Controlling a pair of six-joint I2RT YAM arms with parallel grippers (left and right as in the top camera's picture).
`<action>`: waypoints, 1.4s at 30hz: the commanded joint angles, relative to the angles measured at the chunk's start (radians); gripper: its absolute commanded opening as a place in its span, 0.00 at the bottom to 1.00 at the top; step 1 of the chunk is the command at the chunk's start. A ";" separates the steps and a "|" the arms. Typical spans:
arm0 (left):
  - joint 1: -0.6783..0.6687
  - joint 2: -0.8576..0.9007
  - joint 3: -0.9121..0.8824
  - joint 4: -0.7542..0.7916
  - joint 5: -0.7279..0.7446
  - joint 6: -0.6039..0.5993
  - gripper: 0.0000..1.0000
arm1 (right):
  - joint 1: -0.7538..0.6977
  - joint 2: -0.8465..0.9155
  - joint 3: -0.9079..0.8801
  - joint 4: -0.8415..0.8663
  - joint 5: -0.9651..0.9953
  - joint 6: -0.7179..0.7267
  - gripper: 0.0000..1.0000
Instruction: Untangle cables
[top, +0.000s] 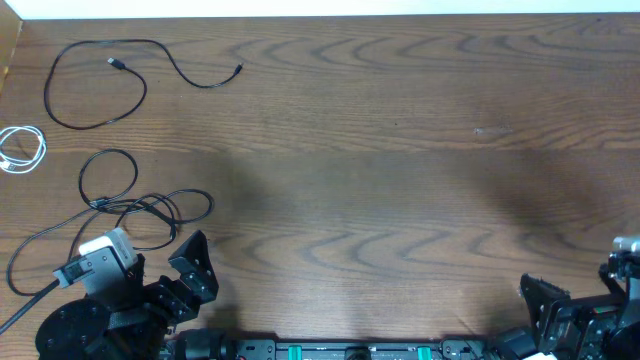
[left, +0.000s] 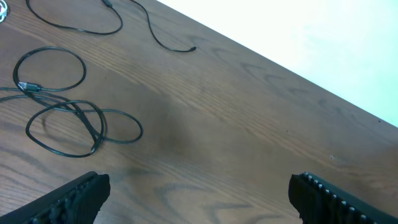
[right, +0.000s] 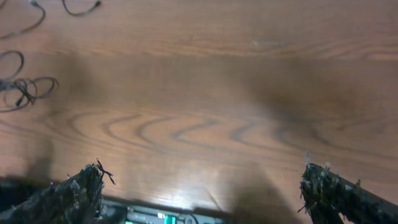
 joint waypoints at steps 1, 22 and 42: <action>-0.002 -0.001 0.005 -0.001 -0.010 0.009 0.97 | -0.003 -0.003 -0.004 -0.014 0.014 0.010 0.99; -0.002 -0.001 0.005 -0.001 -0.010 0.009 0.97 | -0.204 -0.176 -0.394 0.366 -0.046 -0.315 0.99; -0.002 -0.001 0.005 -0.001 -0.010 0.009 0.97 | -0.281 -0.700 -1.318 1.181 -0.046 -0.332 0.99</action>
